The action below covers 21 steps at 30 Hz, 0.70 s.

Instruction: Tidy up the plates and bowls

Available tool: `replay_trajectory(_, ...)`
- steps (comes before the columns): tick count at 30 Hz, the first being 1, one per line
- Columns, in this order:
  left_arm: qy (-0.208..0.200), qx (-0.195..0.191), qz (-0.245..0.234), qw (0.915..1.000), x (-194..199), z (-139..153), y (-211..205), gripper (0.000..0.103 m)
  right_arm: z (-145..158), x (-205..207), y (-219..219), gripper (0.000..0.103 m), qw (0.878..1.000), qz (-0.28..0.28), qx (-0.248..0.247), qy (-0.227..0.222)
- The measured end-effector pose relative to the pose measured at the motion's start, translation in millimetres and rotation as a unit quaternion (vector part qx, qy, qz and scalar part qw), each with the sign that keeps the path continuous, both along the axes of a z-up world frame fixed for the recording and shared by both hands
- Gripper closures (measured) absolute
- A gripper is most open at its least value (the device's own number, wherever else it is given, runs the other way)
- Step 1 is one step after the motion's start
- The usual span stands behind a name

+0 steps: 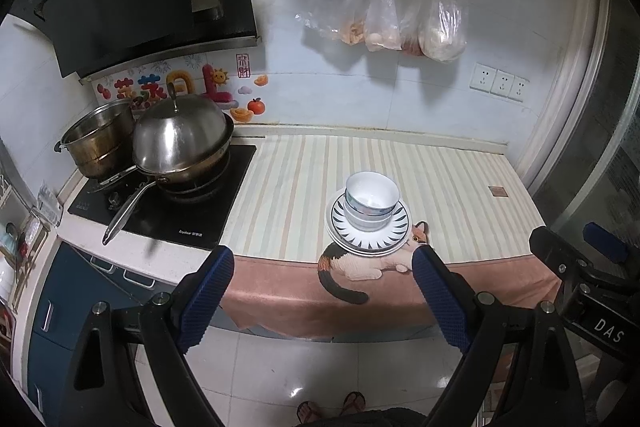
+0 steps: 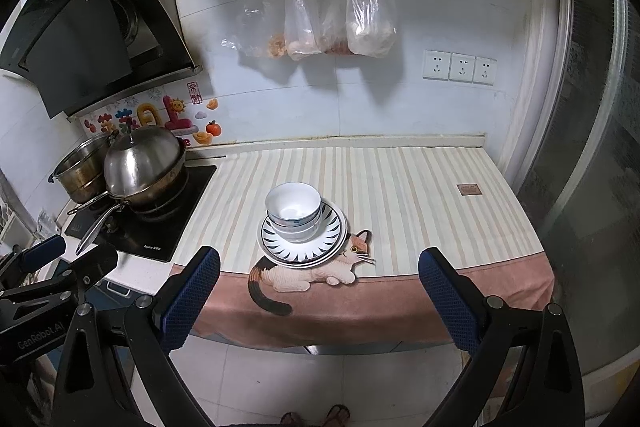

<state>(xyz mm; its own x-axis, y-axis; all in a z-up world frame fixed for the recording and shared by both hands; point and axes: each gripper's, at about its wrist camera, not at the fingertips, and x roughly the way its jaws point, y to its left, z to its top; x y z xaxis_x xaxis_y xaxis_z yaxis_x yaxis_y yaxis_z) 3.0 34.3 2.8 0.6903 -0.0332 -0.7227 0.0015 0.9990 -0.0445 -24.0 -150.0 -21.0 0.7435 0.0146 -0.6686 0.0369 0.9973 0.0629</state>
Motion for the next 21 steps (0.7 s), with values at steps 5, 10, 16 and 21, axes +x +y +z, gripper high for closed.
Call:
replay_trajectory(5,-0.001,0.0,-0.001,1.0,-0.9,-1.0,0.1,0.012,-0.5,-0.4,1.9,0.001,1.0,-0.004,0.001,0.0)
replay_trajectory(10,0.0,0.0,-0.001,1.0,-0.7,-1.0,-0.5,0.012,-0.2,-1.3,3.3,0.001,1.0,-0.006,0.001,-0.002)
replay_trajectory(16,0.0,-0.001,-0.001,1.0,-0.6,-0.5,0.2,0.012,0.4,-1.8,4.7,0.001,1.0,-0.007,0.001,-0.002)
replay_trajectory(21,-0.001,0.0,-0.001,1.0,-0.4,-0.2,0.0,0.012,0.8,-2.7,5.6,0.001,1.0,-0.009,0.002,-0.003)
